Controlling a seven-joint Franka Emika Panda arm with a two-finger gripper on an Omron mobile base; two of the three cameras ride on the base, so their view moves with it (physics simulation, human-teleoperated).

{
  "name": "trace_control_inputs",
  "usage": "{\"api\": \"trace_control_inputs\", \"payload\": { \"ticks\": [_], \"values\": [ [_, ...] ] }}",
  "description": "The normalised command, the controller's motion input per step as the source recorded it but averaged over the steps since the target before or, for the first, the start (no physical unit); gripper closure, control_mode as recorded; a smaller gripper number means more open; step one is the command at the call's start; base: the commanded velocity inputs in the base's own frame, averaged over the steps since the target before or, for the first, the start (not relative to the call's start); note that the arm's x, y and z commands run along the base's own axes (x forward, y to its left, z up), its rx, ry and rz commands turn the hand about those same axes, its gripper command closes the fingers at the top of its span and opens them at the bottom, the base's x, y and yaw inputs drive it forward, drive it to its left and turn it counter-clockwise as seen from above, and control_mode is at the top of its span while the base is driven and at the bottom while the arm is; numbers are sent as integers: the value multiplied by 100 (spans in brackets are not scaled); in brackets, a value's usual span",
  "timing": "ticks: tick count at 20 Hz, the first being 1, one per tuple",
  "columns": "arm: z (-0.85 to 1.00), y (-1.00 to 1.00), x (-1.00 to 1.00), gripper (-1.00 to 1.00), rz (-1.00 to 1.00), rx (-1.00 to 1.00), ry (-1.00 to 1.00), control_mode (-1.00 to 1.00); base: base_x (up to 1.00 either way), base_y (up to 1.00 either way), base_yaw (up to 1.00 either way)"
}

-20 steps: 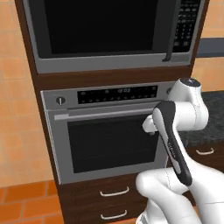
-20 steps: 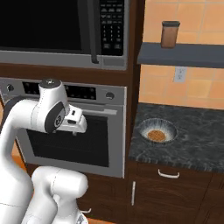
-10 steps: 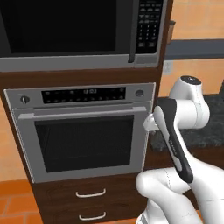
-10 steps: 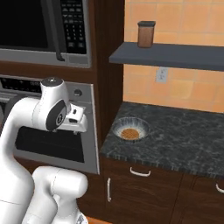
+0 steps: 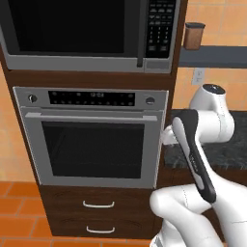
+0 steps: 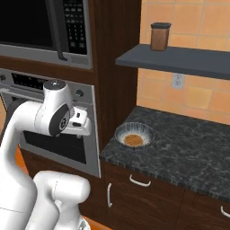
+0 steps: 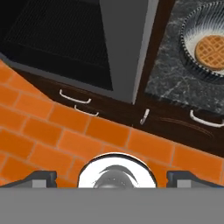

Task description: Open the microwave, place the bowl with waffle inside the microwave, then close the microwave door and turn it on.

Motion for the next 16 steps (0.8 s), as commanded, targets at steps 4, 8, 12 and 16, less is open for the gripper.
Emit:
{"api": "trace_control_inputs", "payload": {
  "ticks": [4, 8, 12, 16],
  "values": [
    [0, -13, -17, -100, 52, -9, -20, -100, 0, 0, 0],
    [6, 3, -24, -100, 38, -10, -19, -100, 0, 0, 0],
    [63, 47, -9, -100, 2, -9, -17, -100, 0, 0, 0],
    [77, 57, 0, -100, -4, -9, -13, -100, 0, 0, 0]
  ]
}}
